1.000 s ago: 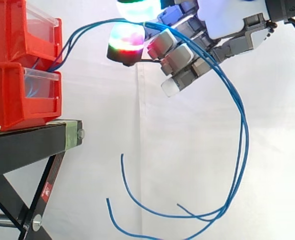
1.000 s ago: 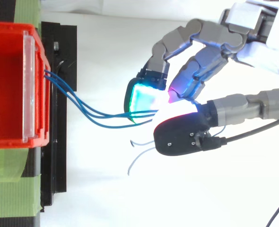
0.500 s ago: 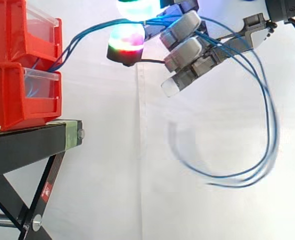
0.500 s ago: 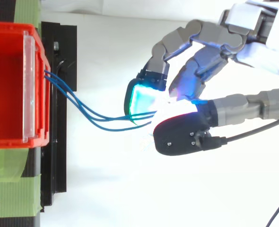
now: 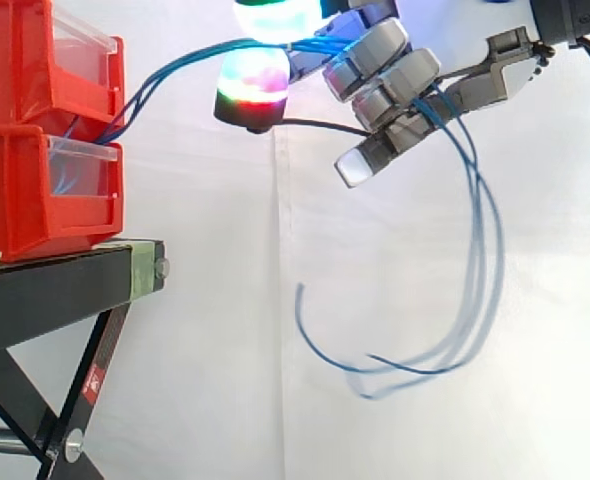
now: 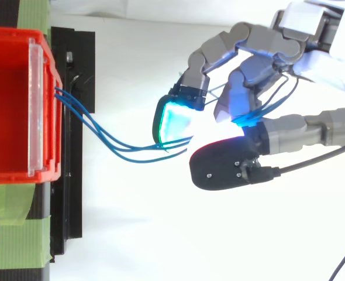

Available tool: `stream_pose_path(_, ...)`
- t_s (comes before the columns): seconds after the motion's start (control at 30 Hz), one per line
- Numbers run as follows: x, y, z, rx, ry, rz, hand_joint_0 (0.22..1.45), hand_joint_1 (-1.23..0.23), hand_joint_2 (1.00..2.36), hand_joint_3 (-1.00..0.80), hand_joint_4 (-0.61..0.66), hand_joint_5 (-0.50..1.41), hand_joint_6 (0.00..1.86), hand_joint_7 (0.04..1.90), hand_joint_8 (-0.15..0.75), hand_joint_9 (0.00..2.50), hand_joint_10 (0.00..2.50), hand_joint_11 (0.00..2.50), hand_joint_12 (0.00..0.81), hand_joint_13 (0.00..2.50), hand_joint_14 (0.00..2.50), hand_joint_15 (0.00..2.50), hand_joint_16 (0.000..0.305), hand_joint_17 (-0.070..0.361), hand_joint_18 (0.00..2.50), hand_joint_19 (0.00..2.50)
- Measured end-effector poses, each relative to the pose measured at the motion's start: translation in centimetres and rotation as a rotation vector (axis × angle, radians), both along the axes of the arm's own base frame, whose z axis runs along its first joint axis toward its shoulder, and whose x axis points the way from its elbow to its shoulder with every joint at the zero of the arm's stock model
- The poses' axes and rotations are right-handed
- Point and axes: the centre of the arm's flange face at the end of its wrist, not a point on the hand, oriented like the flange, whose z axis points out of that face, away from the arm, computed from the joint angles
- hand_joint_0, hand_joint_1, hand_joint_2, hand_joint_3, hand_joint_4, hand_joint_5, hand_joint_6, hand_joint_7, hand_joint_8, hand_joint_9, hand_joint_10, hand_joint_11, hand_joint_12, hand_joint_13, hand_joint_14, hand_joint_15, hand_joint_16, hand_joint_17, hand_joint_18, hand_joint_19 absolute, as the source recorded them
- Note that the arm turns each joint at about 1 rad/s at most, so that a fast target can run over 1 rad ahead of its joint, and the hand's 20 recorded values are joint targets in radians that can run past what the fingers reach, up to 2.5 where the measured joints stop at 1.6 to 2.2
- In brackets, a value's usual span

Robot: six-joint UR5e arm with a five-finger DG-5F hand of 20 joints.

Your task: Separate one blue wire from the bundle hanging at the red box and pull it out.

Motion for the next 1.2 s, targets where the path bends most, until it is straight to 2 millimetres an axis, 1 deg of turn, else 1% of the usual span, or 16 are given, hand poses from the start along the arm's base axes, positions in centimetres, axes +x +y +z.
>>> stream_pose_path(0.07, -0.01, -0.05, 0.00, 0.000, 0.000, -0.001, 0.65, -0.83, 1.02, -0.26, 0.14, -0.21, 0.92, 0.78, 0.298, 0.81, 1.09, 1.33, 0.413, 0.92, 1.13, 1.38, 0.051, 0.114, 0.91, 0.86)
stream_pose_path(0.1, -0.01, -0.08, -0.01, 0.000, 0.000, -0.001, 0.66, -0.86, 1.02, -0.27, 0.13, -0.21, 0.92, 0.78, 0.295, 0.81, 1.09, 1.33, 0.415, 0.93, 1.16, 1.41, 0.051, 0.115, 0.93, 0.86)
stream_pose_path(0.2, -0.01, -0.08, -0.01, 0.000, 0.000, -0.001, 0.71, -0.91, 1.02, -0.26, 0.12, -0.22, 0.93, 0.83, 0.301, 0.80, 1.11, 1.34, 0.415, 0.92, 1.17, 1.44, 0.051, 0.116, 0.96, 0.85)
stream_pose_path(0.3, 0.01, -0.10, 0.00, 0.000, -0.001, -0.002, 0.73, -0.92, 1.02, -0.26, 0.14, -0.22, 0.94, 0.82, 0.303, 0.78, 1.14, 1.31, 0.418, 0.92, 1.19, 1.43, 0.051, 0.115, 0.96, 0.84)
stream_pose_path(0.4, 0.01, -0.10, 0.00, 0.000, -0.002, -0.002, 0.67, -0.89, 1.01, -0.32, 0.15, -0.22, 0.94, 0.82, 0.302, 0.78, 1.14, 1.30, 0.411, 0.91, 1.18, 1.45, 0.051, 0.114, 0.95, 0.86)
stream_pose_path(0.5, 0.02, -0.09, 0.00, 0.000, -0.002, -0.001, 0.60, -0.78, 1.01, -0.35, 0.16, -0.22, 0.93, 0.82, 0.307, 0.78, 1.09, 1.34, 0.413, 0.87, 1.31, 1.37, 0.051, 0.115, 0.92, 0.89)
stream_pose_path(0.67, 0.02, -0.07, 0.00, -0.001, -0.002, 0.000, 0.56, -0.78, 1.00, -0.44, 0.17, -0.22, 0.93, 0.82, 0.314, 0.78, 1.08, 1.34, 0.427, 0.85, 1.32, 1.36, 0.053, 0.120, 0.91, 0.88)
stream_pose_path(0.73, 0.02, -0.06, 0.00, -0.001, -0.001, 0.001, 0.52, -0.77, 1.00, -0.49, 0.18, -0.22, 0.92, 0.81, 0.330, 0.78, 1.12, 1.30, 0.443, 0.85, 1.33, 1.32, 0.056, 0.125, 0.91, 0.87)
stream_pose_path(0.77, 0.02, -0.06, 0.00, -0.001, -0.001, 0.000, 0.52, -0.76, 1.00, -0.50, 0.18, -0.22, 0.92, 0.81, 0.329, 0.77, 1.12, 1.32, 0.442, 0.86, 1.33, 1.29, 0.056, 0.125, 0.91, 0.87)
stream_pose_path(0.87, 0.02, -0.08, 0.00, -0.001, -0.001, 0.000, 0.52, -0.75, 1.00, -0.49, 0.18, -0.22, 0.92, 0.80, 0.332, 0.78, 1.11, 1.29, 0.441, 0.86, 1.32, 1.30, 0.056, 0.125, 0.90, 0.87)
stream_pose_path(0.9, 0.02, -0.06, 0.00, -0.001, -0.001, 0.000, 0.53, -0.74, 1.00, -0.48, 0.18, -0.22, 0.92, 0.81, 0.329, 0.79, 1.08, 1.32, 0.436, 0.86, 1.30, 1.31, 0.055, 0.124, 0.90, 0.86)
stream_pose_path(1.03, 0.02, -0.05, 0.00, -0.001, -0.001, 0.001, 0.59, -0.68, 1.01, -0.39, 0.16, -0.21, 0.92, 0.82, 0.311, 0.82, 1.03, 1.35, 0.411, 0.89, 1.20, 1.35, 0.052, 0.117, 0.89, 0.87)
stream_pose_path(1.2, 0.01, -0.04, 0.00, 0.001, -0.001, 0.001, 0.61, -0.67, 1.01, -0.33, 0.15, -0.20, 0.93, 0.83, 0.307, 0.84, 1.03, 1.36, 0.410, 0.90, 1.19, 1.37, 0.051, 0.115, 0.90, 0.87)
